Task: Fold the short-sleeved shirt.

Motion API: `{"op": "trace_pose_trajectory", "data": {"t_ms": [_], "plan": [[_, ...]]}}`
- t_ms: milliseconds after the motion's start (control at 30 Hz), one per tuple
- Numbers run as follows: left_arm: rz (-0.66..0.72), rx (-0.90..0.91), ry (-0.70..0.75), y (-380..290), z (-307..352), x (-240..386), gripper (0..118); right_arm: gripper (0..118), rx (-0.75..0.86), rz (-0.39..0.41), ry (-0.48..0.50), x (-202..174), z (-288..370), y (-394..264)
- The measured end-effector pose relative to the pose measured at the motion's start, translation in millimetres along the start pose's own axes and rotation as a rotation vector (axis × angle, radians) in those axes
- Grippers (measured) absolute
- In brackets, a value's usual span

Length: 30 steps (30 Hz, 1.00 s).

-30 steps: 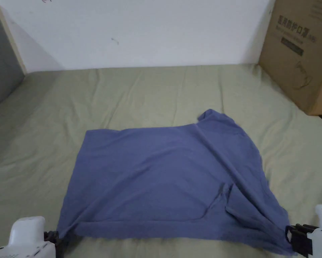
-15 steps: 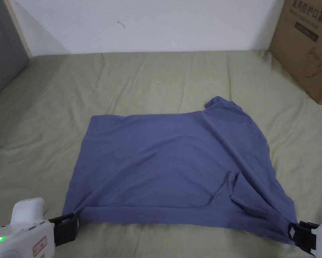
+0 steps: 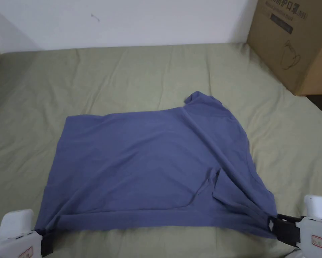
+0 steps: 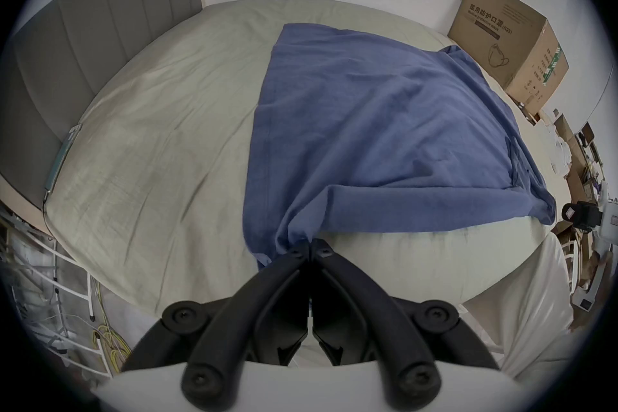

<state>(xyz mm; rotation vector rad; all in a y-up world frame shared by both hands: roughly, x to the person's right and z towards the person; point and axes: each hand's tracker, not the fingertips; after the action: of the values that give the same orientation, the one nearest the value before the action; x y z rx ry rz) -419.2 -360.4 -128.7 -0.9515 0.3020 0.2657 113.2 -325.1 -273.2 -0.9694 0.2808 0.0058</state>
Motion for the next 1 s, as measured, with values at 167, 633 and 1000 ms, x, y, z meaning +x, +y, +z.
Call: {"op": "trace_pose_trajectory", "data": {"t_ms": [167, 633, 1000], "plan": [[-0.012, 0.006, 0.006, 0.9, 4.1, 2.1, 0, 90, -0.026, 0.042, 0.004, -1.2, -10.5, 13.7], [-0.007, 0.004, 0.000, 3.1, 16.3, 3.1, 0, 1, -0.081, 0.047, -0.004, 5.0, -23.4, 12.7], [0.010, 0.048, 0.012, 30.2, 27.6, 3.7, 0, 1, -0.035, 0.009, 0.029, 5.1, -15.8, 47.2]]}}
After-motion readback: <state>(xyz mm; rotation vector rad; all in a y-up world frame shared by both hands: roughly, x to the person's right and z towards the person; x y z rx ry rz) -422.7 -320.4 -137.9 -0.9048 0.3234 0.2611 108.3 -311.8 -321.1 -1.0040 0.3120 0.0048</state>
